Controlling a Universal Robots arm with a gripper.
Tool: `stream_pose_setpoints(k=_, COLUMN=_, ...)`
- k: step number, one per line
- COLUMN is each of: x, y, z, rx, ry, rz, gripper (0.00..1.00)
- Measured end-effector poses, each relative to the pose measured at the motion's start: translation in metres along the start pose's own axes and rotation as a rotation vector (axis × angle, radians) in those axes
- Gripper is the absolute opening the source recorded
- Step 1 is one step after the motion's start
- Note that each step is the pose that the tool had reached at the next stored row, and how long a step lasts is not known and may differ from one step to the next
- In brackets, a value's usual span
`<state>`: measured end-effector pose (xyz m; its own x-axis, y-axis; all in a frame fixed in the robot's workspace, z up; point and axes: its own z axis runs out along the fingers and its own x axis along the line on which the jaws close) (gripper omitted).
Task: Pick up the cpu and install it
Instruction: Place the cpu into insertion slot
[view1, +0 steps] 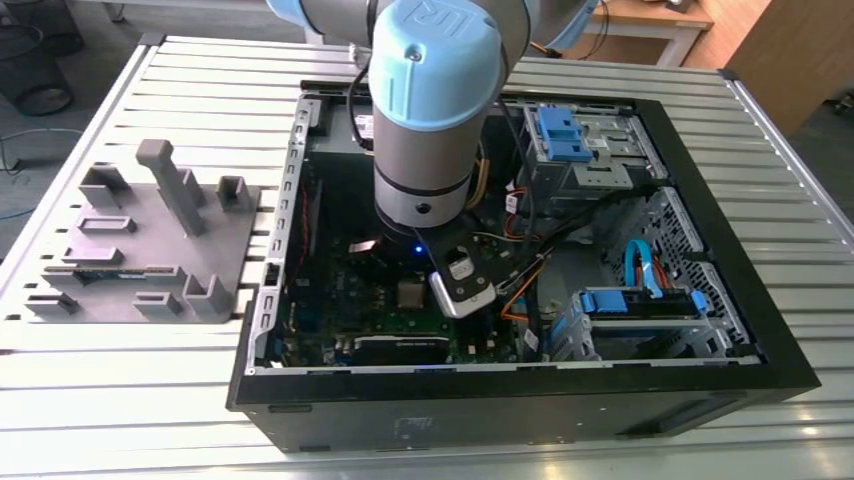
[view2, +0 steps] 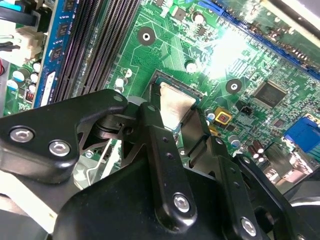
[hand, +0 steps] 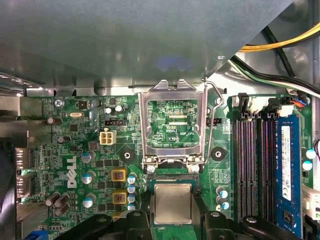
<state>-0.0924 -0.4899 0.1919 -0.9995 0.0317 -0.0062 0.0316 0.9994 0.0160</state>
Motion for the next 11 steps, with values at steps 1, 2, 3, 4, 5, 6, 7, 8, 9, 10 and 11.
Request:
stream_pose_setpoints(k=1, x=0.0000, y=0.0000, z=0.0000, rx=-0.0001, ry=-0.0001, rz=0.000, gripper=0.42)
stream_pose_setpoints(k=2, x=0.0000, y=0.0000, z=0.0002, rx=-0.0002, ry=-0.0001, rz=0.000, gripper=0.42)
stream_pose_setpoints(k=3, x=0.0001, y=-0.0001, z=0.0003, rx=-0.0001, ry=-0.0001, rz=0.000, gripper=0.42)
stream_pose_setpoints(k=4, x=0.0001, y=-0.0001, z=0.0004, rx=0.0000, ry=0.0000, rz=0.000, gripper=0.42)
stream_pose_setpoints(k=5, x=0.0001, y=-0.0002, z=0.0005, rx=0.0001, ry=0.0001, rz=0.000, gripper=0.42)
stream_pose_setpoints(k=6, x=0.0001, y=-0.0002, z=0.0005, rx=0.0002, ry=0.0001, rz=0.000, gripper=0.42)
stream_pose_setpoints(k=7, x=0.0001, y=-0.0001, z=0.0005, rx=0.0001, ry=0.0000, rz=0.000, gripper=0.42)
stream_pose_setpoints(k=8, x=0.0000, y=-0.0001, z=0.0006, rx=0.0001, ry=0.0000, rz=0.000, gripper=0.42)
stream_pose_setpoints(k=9, x=0.0000, y=-0.0001, z=0.0006, rx=0.0000, ry=-0.0001, rz=0.000, gripper=0.42)
stream_pose_setpoints(k=10, x=0.0001, y=0.0000, z=0.0006, rx=0.0000, ry=-0.0001, rz=0.000, gripper=0.42)
stream_pose_setpoints(k=11, x=0.0001, y=0.0000, z=0.0007, rx=-0.0001, ry=-0.0001, rz=0.000, gripper=0.42)
